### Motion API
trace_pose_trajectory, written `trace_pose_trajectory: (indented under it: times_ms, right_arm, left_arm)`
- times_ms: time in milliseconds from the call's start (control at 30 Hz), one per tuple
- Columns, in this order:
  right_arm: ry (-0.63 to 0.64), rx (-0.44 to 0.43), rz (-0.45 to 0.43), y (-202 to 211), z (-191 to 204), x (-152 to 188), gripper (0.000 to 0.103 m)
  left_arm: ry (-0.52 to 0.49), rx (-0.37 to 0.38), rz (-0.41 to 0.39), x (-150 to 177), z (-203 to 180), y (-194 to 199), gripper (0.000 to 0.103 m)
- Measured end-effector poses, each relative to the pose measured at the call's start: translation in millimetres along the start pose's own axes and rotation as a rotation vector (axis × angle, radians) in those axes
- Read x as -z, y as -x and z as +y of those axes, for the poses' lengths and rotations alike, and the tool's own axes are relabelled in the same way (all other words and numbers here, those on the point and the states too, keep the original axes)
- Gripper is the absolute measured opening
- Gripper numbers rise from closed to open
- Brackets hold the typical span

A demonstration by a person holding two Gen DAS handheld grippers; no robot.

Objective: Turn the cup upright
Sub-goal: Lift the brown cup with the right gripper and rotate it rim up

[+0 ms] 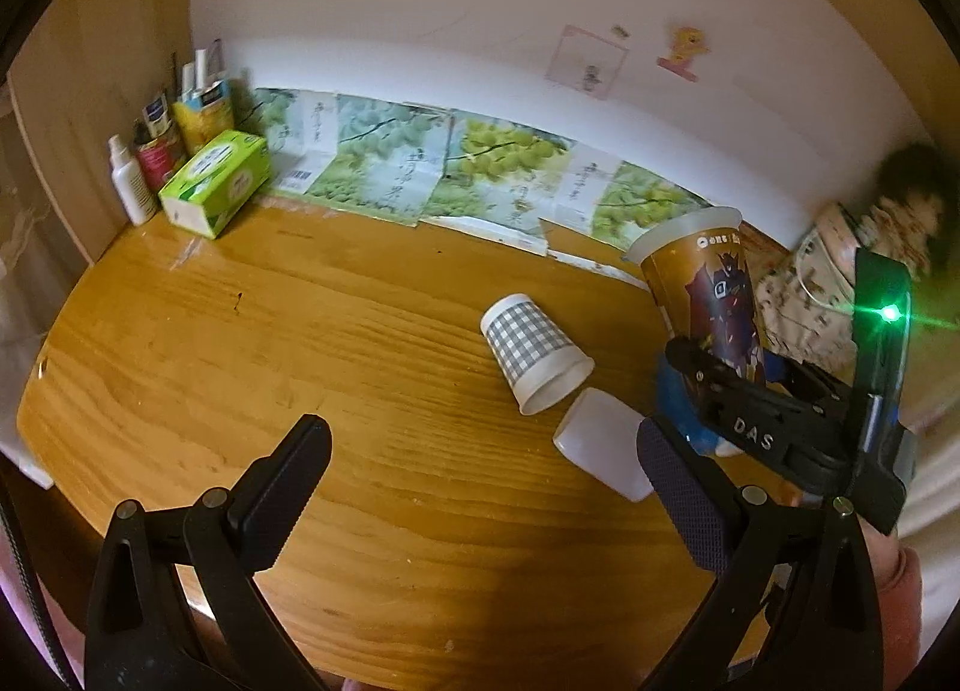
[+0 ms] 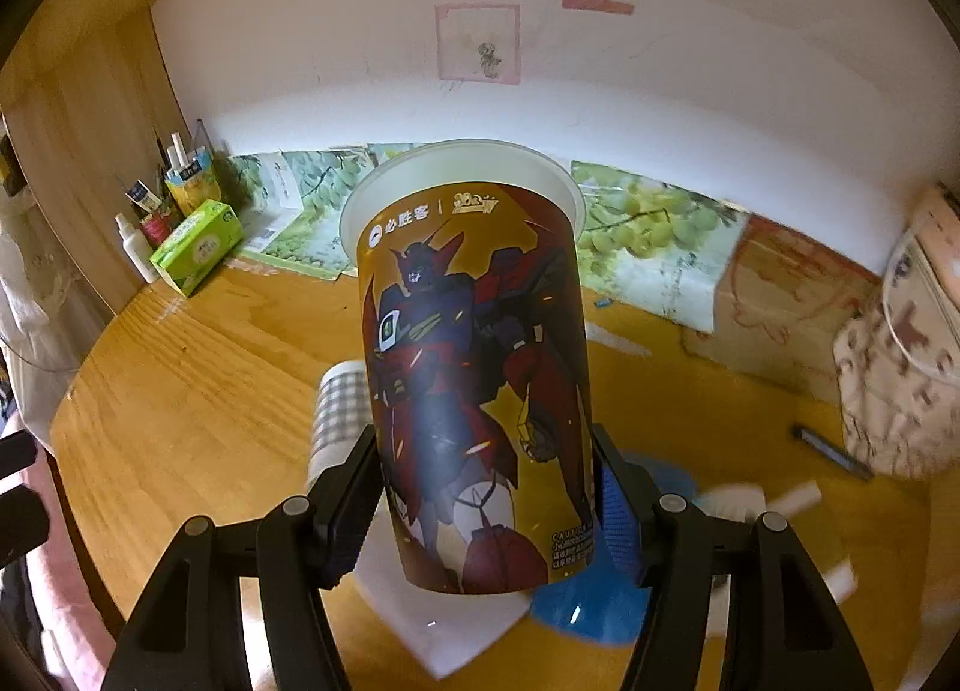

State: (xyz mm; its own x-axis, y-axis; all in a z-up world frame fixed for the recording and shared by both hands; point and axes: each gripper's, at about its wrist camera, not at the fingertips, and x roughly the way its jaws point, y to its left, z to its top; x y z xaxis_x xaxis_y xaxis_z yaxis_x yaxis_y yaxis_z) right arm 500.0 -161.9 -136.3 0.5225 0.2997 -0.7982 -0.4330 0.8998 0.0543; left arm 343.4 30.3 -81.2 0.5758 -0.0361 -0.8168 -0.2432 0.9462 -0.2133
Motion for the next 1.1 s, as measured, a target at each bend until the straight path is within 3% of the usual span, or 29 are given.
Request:
trace_pose_trajectory:
  times_ms: [333, 500, 800, 1100]
  right_arm:
    - [-0.11, -0.033, 0.012, 39, 43, 55, 0.065]
    - [-0.159, -0.057, 0.045, 42, 71, 87, 0.065]
    - [-0.276, -0.101, 0.053, 36, 114, 141, 0.065]
    - [-0.369, -0.087, 0.067, 28, 137, 172, 0.065]
  left_arm:
    - [-0.1, 0.109, 0.058, 15, 23, 6, 0.102]
    - [-0.13, 0.165, 0.128, 27, 37, 0, 0.102]
    - [-0.044, 0.309, 0.318, 42, 68, -32, 0.102]
    - [-0.071, 0.366, 0.46, 51, 75, -57, 0.102]
